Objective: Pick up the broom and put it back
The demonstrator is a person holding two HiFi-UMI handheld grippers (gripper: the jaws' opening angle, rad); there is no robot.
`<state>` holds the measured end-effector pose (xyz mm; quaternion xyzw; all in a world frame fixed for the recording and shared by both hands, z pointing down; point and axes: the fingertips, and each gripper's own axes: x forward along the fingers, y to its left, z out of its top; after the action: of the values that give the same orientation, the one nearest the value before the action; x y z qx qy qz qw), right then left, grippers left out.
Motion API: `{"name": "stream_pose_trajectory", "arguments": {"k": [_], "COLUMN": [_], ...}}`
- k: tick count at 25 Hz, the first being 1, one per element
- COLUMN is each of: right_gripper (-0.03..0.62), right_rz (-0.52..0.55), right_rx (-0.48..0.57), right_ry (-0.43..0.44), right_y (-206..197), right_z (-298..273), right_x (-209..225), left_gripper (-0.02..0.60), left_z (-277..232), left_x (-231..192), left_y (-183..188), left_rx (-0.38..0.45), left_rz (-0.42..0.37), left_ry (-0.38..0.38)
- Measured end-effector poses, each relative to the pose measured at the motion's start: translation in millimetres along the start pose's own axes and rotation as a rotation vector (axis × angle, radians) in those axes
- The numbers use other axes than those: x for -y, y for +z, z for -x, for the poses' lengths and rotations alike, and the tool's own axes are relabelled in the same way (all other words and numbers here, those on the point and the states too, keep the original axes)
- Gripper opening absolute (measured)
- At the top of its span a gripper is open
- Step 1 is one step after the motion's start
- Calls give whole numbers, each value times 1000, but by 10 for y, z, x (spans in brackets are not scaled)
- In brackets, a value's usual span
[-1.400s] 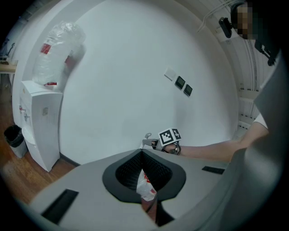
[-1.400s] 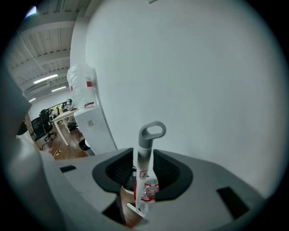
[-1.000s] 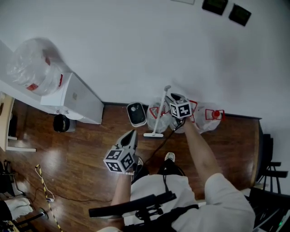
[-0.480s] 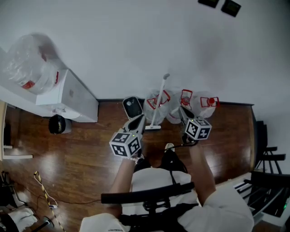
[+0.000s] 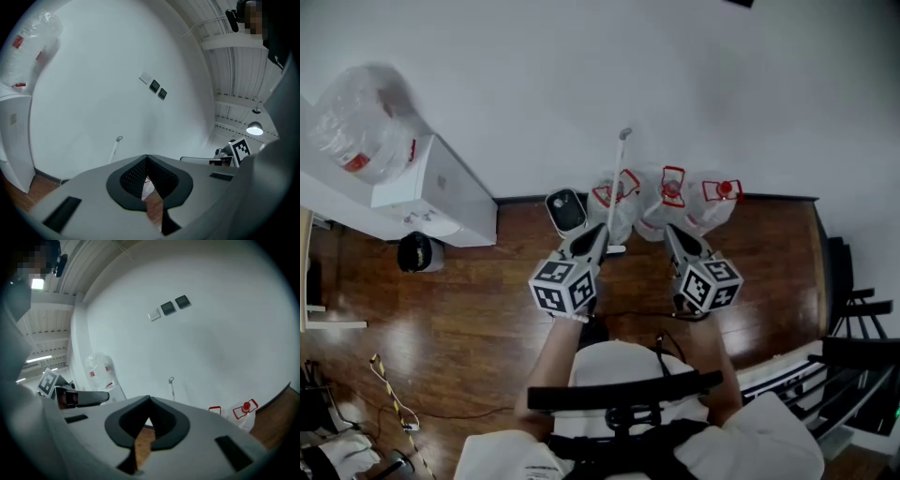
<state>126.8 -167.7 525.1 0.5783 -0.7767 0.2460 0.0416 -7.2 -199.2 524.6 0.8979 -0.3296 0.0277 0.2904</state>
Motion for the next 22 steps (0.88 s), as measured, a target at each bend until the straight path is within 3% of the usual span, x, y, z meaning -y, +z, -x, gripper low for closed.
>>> {"name": "stream_pose_trajectory", "arguments": {"k": [4, 12, 22], "right_gripper": [9, 9, 9], "right_rz": [24, -35, -52], "right_rx": [14, 31, 31], "right_ry": [37, 127, 235], "right_y": [-131, -611, -954], "right_z": [551, 1809, 2530], "right_x": [33, 165, -218], "left_gripper": [-14, -14, -14], "left_z": [102, 561, 1213], "left_x": [423, 1595, 2252], "left_y": [-304, -1268, -1687], "left_rx": [18, -2, -14], "left_rz": [-4, -38, -84], "left_ry": [27, 85, 152]}}
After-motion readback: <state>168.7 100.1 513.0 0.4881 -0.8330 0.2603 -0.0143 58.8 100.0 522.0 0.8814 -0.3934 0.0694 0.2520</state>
